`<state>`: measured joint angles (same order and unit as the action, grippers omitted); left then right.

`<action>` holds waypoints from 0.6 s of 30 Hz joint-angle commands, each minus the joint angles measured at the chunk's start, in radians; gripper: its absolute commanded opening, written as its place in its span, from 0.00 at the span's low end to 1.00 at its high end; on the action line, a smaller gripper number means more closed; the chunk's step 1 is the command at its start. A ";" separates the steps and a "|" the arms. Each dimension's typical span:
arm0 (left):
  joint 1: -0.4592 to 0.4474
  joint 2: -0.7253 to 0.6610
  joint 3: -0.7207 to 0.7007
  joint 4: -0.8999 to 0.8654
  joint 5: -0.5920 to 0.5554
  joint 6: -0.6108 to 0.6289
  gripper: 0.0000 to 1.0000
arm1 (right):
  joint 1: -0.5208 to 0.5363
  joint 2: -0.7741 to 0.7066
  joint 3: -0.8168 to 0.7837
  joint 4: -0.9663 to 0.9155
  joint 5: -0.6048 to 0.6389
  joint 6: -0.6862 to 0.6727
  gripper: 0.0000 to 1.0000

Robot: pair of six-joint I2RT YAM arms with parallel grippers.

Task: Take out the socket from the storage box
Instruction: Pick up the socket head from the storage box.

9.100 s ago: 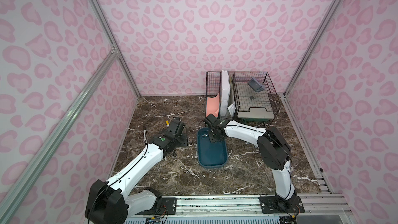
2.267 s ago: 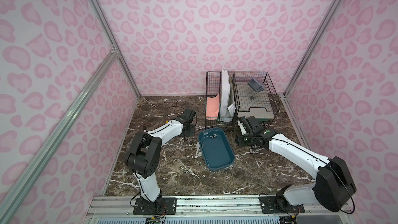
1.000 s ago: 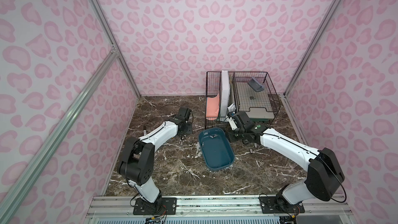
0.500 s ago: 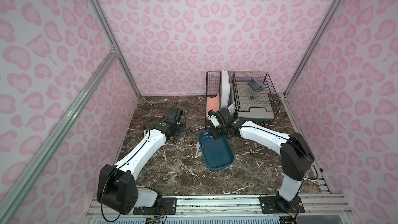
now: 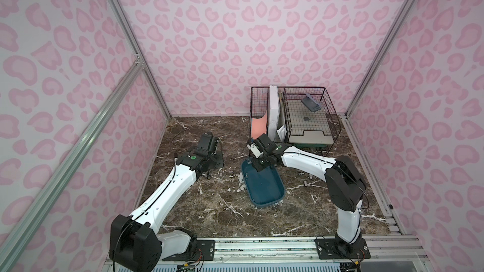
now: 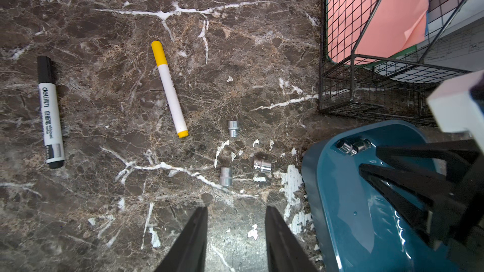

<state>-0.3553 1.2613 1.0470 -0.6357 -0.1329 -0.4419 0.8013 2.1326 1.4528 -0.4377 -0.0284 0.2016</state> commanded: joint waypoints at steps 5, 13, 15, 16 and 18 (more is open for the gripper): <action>0.001 -0.007 -0.008 -0.003 0.003 0.011 0.41 | 0.001 0.049 0.012 0.017 0.027 -0.011 0.39; 0.001 -0.013 -0.010 0.002 0.015 0.015 0.42 | 0.000 0.088 0.045 0.009 0.043 -0.019 0.38; 0.000 -0.014 -0.009 0.004 0.018 0.017 0.41 | 0.000 0.100 0.059 0.005 0.046 -0.026 0.38; 0.001 -0.017 -0.011 0.006 0.020 0.017 0.42 | 0.000 0.107 0.067 0.000 0.048 -0.027 0.38; 0.000 -0.021 -0.017 0.010 0.024 0.017 0.42 | 0.000 0.124 0.087 -0.012 0.053 -0.030 0.38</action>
<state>-0.3557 1.2480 1.0336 -0.6357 -0.1211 -0.4355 0.8009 2.2436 1.5188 -0.4454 0.0120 0.1795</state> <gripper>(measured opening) 0.416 0.379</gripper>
